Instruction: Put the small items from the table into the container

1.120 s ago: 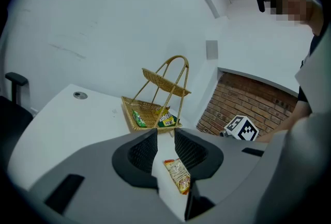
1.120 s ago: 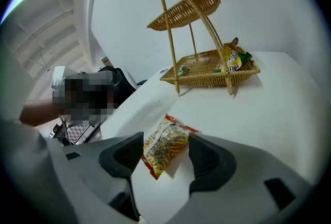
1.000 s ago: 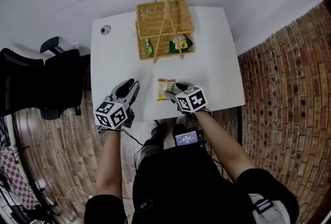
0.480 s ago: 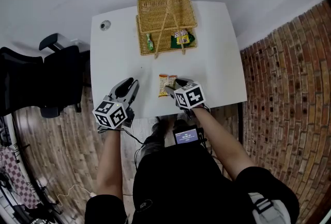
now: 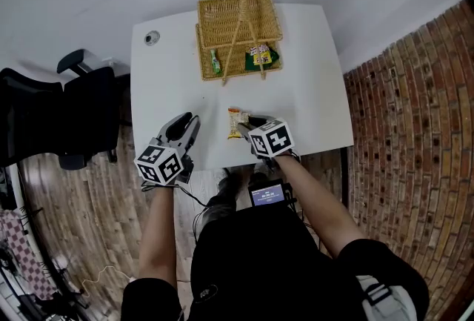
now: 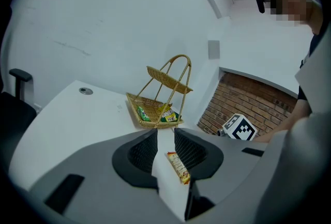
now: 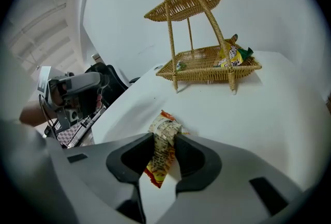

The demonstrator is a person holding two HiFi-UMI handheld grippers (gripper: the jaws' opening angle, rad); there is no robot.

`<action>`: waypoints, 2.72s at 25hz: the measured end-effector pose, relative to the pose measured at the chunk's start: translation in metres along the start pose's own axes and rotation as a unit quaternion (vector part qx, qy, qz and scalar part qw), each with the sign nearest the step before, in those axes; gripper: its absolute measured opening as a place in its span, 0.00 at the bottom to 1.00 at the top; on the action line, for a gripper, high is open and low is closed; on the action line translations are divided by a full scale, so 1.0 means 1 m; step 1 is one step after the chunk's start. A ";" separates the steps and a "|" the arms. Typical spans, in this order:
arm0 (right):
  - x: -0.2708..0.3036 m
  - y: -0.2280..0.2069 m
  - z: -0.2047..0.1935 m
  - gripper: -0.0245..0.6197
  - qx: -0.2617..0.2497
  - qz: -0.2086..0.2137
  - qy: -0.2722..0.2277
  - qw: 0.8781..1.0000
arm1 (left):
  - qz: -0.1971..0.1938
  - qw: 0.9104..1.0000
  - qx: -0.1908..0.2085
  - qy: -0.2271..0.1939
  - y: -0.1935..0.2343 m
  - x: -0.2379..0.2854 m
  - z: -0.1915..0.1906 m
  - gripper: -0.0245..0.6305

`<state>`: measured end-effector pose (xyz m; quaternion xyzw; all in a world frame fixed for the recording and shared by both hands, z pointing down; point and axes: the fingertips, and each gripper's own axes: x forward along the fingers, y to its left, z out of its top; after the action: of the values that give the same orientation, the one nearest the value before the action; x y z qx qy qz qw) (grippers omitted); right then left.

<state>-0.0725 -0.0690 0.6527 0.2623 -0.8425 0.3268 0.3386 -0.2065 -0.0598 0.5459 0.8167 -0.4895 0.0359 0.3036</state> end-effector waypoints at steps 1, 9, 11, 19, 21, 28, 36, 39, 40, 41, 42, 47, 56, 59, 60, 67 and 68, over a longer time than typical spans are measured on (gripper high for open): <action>0.000 0.001 0.000 0.25 0.003 0.005 -0.001 1.000 | 0.000 1.000 0.000 0.000 -0.001 0.000 0.000 0.19; -0.012 0.004 0.011 0.22 0.020 0.028 -0.021 0.999 | -0.006 1.000 0.002 0.000 -0.008 0.004 0.001 0.19; -0.018 0.002 0.018 0.22 0.019 0.030 -0.030 0.999 | -0.007 1.000 0.003 -0.002 -0.010 0.008 0.003 0.19; -0.056 -0.015 0.051 0.21 0.006 0.028 -0.070 0.997 | -0.017 1.000 0.011 -0.007 -0.023 0.023 0.015 0.18; -0.066 -0.023 0.058 0.21 0.007 0.023 -0.079 0.997 | -0.017 1.000 0.012 -0.009 -0.025 0.027 0.019 0.19; -0.100 -0.053 0.080 0.21 0.000 0.001 -0.106 0.994 | -0.028 0.999 0.022 -0.017 -0.038 0.049 0.039 0.18; -0.139 -0.075 0.122 0.21 -0.023 -0.014 -0.146 0.989 | -0.030 0.998 0.049 -0.025 -0.050 0.071 0.073 0.18; -0.154 -0.081 0.139 0.21 -0.034 -0.019 -0.161 0.986 | -0.029 0.997 0.059 -0.029 -0.053 0.075 0.086 0.18; -0.159 -0.084 0.145 0.21 -0.038 -0.021 -0.166 0.985 | -0.028 0.997 0.061 -0.030 -0.053 0.076 0.090 0.18; -0.164 -0.086 0.152 0.21 -0.041 -0.022 -0.171 0.984 | -0.027 0.997 0.063 -0.031 -0.053 0.077 0.093 0.18; -0.169 -0.088 0.159 0.21 -0.044 -0.024 -0.177 0.983 | -0.025 0.997 0.065 -0.032 -0.053 0.078 0.096 0.18; -0.191 -0.097 0.194 0.21 -0.065 -0.032 -0.198 0.978 | -0.017 0.997 0.069 -0.037 -0.051 0.081 0.110 0.18; -0.200 -0.096 0.255 0.21 -0.098 -0.026 -0.218 0.971 | -0.006 0.996 0.077 -0.043 -0.048 0.085 0.129 0.18; -0.194 -0.095 0.271 0.21 -0.106 -0.022 -0.214 0.971 | -0.003 0.996 0.080 -0.045 -0.046 0.086 0.134 0.18; -0.191 -0.095 0.276 0.21 -0.108 -0.019 -0.213 0.971 | -0.002 0.996 0.081 -0.045 -0.046 0.087 0.136 0.18; -0.166 -0.090 0.296 0.21 -0.121 -0.009 -0.187 0.975 | 0.005 0.996 0.082 -0.048 -0.039 0.086 0.143 0.18; -0.162 -0.089 0.298 0.21 -0.123 -0.008 -0.183 0.975 | 0.006 0.996 0.081 -0.048 -0.037 0.085 0.143 0.18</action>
<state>-0.0298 -0.3081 0.4003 0.2804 -0.9218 0.1642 0.2113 -0.1659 -0.1898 0.4427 0.8363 -0.5039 0.0382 0.2126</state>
